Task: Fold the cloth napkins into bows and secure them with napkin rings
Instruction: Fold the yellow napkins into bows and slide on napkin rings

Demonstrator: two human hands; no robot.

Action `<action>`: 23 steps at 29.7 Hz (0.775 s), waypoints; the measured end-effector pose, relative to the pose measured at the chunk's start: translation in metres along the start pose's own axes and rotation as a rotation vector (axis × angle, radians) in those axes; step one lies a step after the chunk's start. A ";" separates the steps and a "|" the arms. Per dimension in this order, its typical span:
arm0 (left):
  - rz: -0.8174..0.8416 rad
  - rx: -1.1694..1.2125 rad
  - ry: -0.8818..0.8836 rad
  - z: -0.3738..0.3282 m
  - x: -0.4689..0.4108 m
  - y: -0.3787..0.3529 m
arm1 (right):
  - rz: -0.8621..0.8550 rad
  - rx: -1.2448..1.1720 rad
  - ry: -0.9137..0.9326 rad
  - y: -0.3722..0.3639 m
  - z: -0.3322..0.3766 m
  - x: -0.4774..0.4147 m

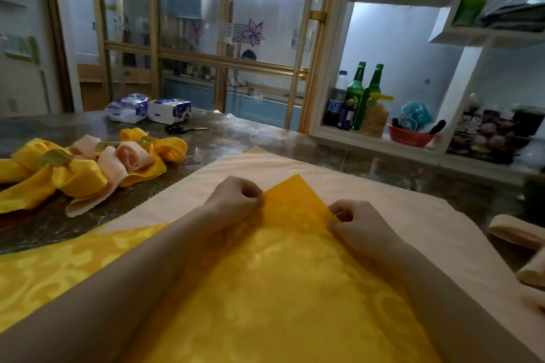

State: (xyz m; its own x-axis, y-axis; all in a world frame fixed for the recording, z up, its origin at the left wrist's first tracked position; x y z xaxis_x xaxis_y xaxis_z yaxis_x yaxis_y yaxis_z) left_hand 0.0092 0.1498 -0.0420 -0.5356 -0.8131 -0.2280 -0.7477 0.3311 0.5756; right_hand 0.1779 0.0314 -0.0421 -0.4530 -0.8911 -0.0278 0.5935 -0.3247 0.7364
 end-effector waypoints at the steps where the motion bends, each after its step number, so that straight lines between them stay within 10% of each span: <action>1: 0.005 0.004 -0.022 -0.002 0.002 0.000 | -0.003 -0.019 0.005 0.001 0.000 -0.001; 23: 0.021 -0.346 -0.187 -0.013 0.015 -0.012 | 0.033 0.039 -0.026 -0.013 0.003 0.003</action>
State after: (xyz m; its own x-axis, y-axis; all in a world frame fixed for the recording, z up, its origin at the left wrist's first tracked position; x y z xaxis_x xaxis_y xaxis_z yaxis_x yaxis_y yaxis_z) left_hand 0.0155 0.1275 -0.0426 -0.6356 -0.6961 -0.3340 -0.5763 0.1399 0.8052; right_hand 0.1673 0.0338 -0.0498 -0.4509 -0.8925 0.0143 0.5825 -0.2820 0.7624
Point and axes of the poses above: each hand's wrist, its own x-axis away from the middle knuckle, its own y-axis out of the back of the hand, z = x × y, the point moved 6 cm from there along -x, towards the middle knuckle, and after that the axes turned 4 degrees about -y, right-handed, at the moved point
